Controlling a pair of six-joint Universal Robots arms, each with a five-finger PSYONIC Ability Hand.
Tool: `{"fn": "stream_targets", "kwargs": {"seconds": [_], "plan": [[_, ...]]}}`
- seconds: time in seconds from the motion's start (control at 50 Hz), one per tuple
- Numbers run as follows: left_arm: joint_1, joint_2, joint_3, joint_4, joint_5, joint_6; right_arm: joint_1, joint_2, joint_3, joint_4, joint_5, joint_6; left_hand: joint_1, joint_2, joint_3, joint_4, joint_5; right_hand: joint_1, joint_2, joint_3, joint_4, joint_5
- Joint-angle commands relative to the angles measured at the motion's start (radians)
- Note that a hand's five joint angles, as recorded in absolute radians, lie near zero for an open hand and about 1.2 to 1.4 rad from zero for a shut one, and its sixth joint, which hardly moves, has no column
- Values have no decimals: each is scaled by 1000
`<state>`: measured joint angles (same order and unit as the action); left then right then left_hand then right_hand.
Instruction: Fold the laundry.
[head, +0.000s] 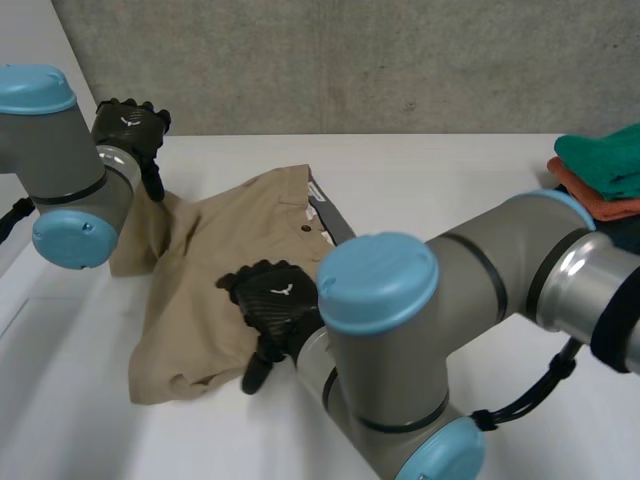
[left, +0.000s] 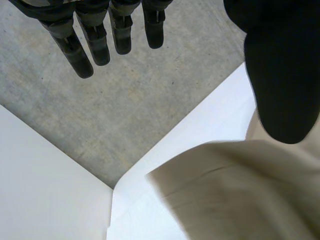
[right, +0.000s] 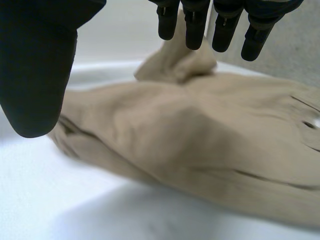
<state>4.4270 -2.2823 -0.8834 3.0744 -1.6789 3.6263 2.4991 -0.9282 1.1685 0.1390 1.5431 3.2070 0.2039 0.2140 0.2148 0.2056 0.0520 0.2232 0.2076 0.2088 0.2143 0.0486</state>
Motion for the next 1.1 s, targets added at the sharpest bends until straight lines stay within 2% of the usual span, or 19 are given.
{"fn": "stream_targets", "kwargs": {"seconds": [0.02,0.08,0.18,0.28,0.36,0.44,0.6,0.72,0.86,0.88,0.96,0.98,1.08,1.1], "plan": [[-15,128,-107,-65,-21,-9,-124,-122,26,152,-4,-179,-29,-40,-40,-31,-52,-49,-33,-34,-40,-49],[-17,220,-192,-95,-18,-18,-195,-182,43,151,-20,-294,-29,-40,-40,-31,-52,-49,-33,-34,-40,-49],[-24,349,-357,-166,-8,-70,-273,-182,48,119,-40,-507,-29,-40,-40,-31,-52,-49,-33,-34,-40,-49],[-29,470,-587,-186,36,-222,-304,-109,33,10,-112,-663,-29,-40,-40,-31,-52,-5,11,10,4,-5],[-23,542,-742,-184,74,-300,-315,-34,28,-80,-196,-713,-29,-40,-40,-31,-52,74,90,89,83,74],[-3,575,-873,-177,119,-322,-321,53,-3,-157,-265,-749,-29,-40,-40,-31,-52,165,181,180,174,165],[55,583,-1009,-117,200,-278,-329,233,-133,-187,-288,-812,-17,-27,-28,-19,-40,192,208,207,201,192],[65,555,-1031,-30,223,-253,-335,290,-193,-170,-290,-820,124,114,113,122,101,254,269,268,262,254],[58,442,-1008,27,222,-227,-336,333,-237,-187,-290,-809,329,319,318,327,306,333,348,347,342,333],[58,434,-1006,33,223,-222,-336,336,-240,-188,-290,-808,376,366,365,374,353,385,401,400,394,385],[58,409,-996,61,235,-204,-339,344,-260,-197,-285,-796,982,972,971,981,960,1171,1187,1186,1180,1171],[58,408,-987,72,240,-198,-341,336,-260,-196,-275,-787,1190,1180,1179,1189,1168,1173,1189,1187,1182,1173],[43,437,-919,72,257,-196,-347,249,-182,-203,-267,-696,1192,1182,1181,1191,1170,1173,1189,1187,1182,1173],[37,457,-904,67,260,-198,-356,186,-147,-199,-262,-670,1192,1182,1181,1191,1170,1173,1189,1187,1182,1173]]}}
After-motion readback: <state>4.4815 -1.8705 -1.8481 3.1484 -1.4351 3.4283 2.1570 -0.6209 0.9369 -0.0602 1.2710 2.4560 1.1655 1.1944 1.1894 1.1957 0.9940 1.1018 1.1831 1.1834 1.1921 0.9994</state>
